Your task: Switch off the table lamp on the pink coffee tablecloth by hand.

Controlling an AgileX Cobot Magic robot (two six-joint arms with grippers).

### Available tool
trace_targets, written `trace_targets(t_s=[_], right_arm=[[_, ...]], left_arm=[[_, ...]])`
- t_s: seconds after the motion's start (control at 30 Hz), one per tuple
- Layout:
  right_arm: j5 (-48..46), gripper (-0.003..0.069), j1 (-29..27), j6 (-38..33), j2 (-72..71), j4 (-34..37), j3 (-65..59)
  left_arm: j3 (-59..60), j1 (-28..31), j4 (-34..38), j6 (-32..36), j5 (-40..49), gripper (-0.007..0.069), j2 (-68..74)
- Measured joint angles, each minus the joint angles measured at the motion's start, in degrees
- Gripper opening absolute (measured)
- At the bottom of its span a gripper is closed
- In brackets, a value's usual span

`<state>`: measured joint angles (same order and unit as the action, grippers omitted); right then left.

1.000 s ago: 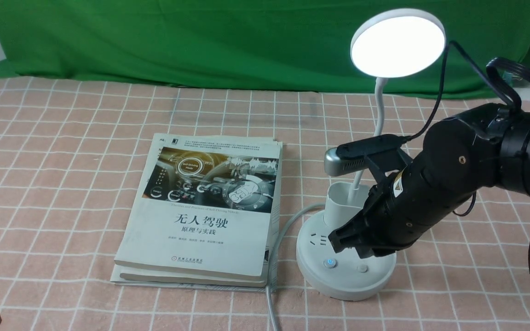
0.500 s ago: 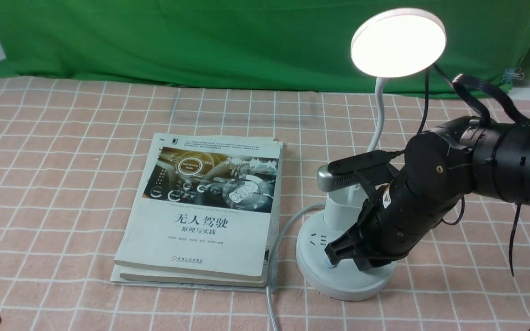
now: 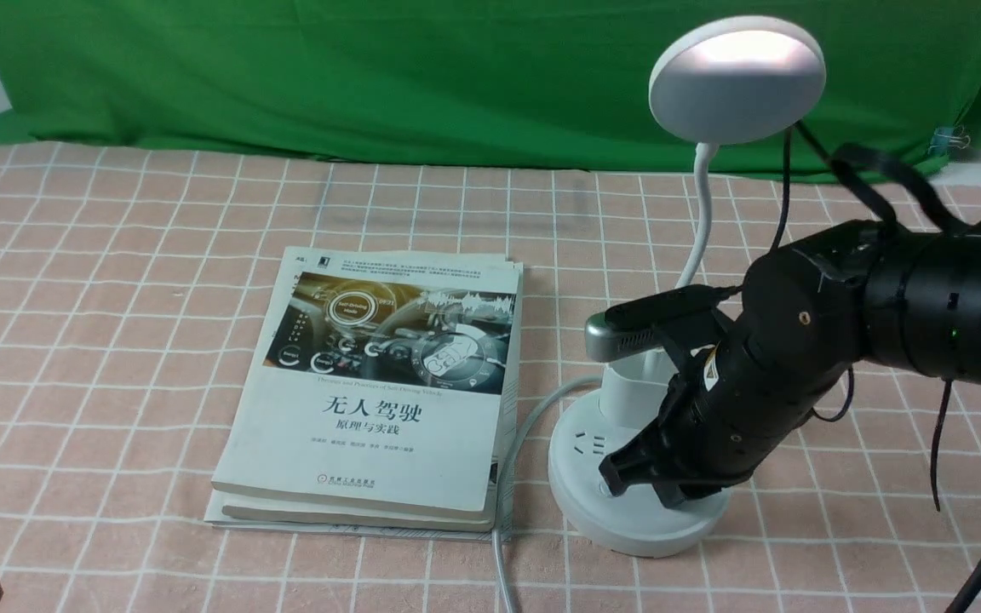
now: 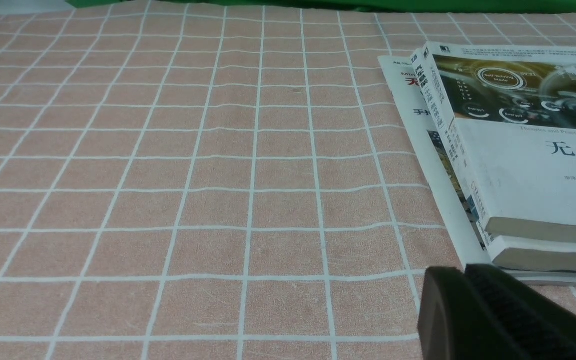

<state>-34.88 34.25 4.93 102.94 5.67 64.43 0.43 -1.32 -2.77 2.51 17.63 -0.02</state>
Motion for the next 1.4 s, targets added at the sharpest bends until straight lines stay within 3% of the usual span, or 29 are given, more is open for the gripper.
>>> trace_targets(t_s=[0.3,0.7,1.13,1.4], right_arm=[[-0.1,0.0042,0.0,0.0,-1.3,0.0,-0.2],[-3.2,0.0042,0.0,0.0,-13.3,-0.7,-1.1],[-5.9,0.0045,0.0,0.0,-31.1,-2.3,-15.1],[-4.5,0.0055,0.0,0.0,-34.2,-2.4,-16.8]], left_arm=[[0.0,0.0,0.0,0.0,0.0,0.0006,0.0],[0.0,0.0,0.0,0.0,0.0,0.0006,0.0],[0.0,0.0,0.0,0.0,0.0,0.0006,0.0],[0.0,0.0,0.0,0.0,0.0,0.0006,0.0]])
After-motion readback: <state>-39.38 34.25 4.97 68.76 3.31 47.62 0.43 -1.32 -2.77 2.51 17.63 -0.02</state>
